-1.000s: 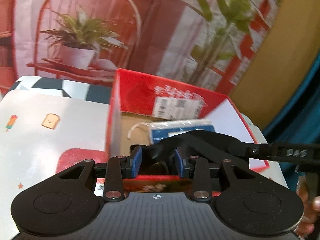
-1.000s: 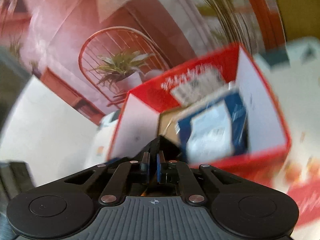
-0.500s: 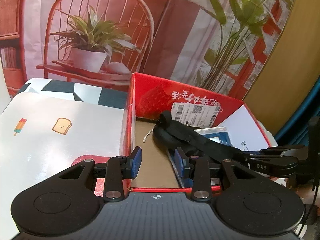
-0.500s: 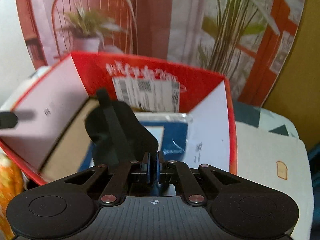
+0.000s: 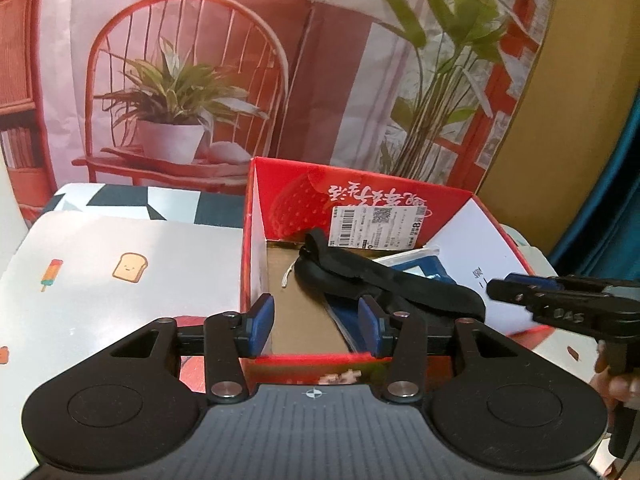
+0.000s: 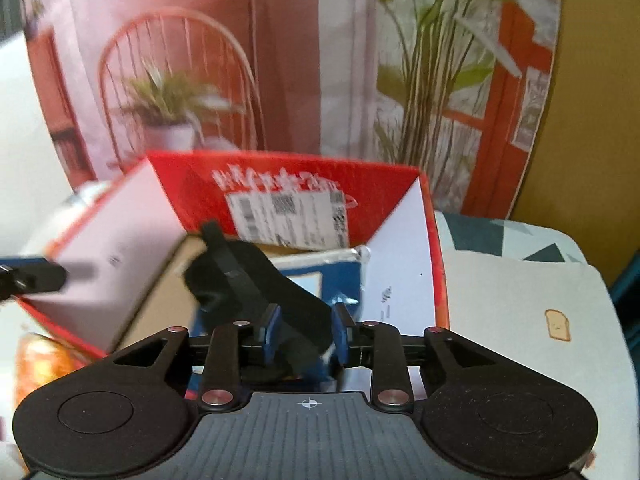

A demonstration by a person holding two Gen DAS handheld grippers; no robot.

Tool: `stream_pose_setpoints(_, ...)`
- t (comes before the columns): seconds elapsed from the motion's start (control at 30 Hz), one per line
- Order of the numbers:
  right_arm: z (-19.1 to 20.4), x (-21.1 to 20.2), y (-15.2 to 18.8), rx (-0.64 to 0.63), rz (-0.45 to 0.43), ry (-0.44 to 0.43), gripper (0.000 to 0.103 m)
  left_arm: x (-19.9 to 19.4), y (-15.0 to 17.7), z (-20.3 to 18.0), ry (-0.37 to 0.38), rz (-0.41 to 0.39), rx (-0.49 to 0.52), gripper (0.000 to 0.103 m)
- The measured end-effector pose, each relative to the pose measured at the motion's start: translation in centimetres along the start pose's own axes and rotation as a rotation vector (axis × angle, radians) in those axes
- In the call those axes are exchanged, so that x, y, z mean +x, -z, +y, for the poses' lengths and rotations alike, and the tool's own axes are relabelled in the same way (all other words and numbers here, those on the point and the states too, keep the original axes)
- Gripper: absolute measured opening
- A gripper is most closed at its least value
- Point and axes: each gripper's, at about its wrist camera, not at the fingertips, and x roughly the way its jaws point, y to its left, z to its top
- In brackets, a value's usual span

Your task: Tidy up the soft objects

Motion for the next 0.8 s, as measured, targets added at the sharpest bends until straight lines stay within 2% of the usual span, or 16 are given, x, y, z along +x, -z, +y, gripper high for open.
stream_pose_setpoints(0.2, 0.0, -4.7, 2.5, 0.047, -0.113, -0.080, 0.030, -3.1, 2.1, -0.1, 0.002, -0.034, 0.013, 0.049)
stream_pose_setpoints(0.43, 1.3, -8.0, 6.9, 0.070, -0.174, -0.117, 0.032, -6.0, 6.4, 0.3, -0.019, -0.053, 0.004, 0.049)
stream_pose_setpoints(0.57, 2.7, -9.4, 9.5, 0.073, -0.189, -0.142, 0.032, -7.3, 8.3, 0.7, -0.015, -0.059, -0.023, 0.049)
stream_pose_setpoints(0.8, 5.3, -10.4, 13.0, 0.014, -0.156, -0.165, 0.032, -8.1, 11.0, 1.0, -0.026, -0.048, -0.024, 0.049)
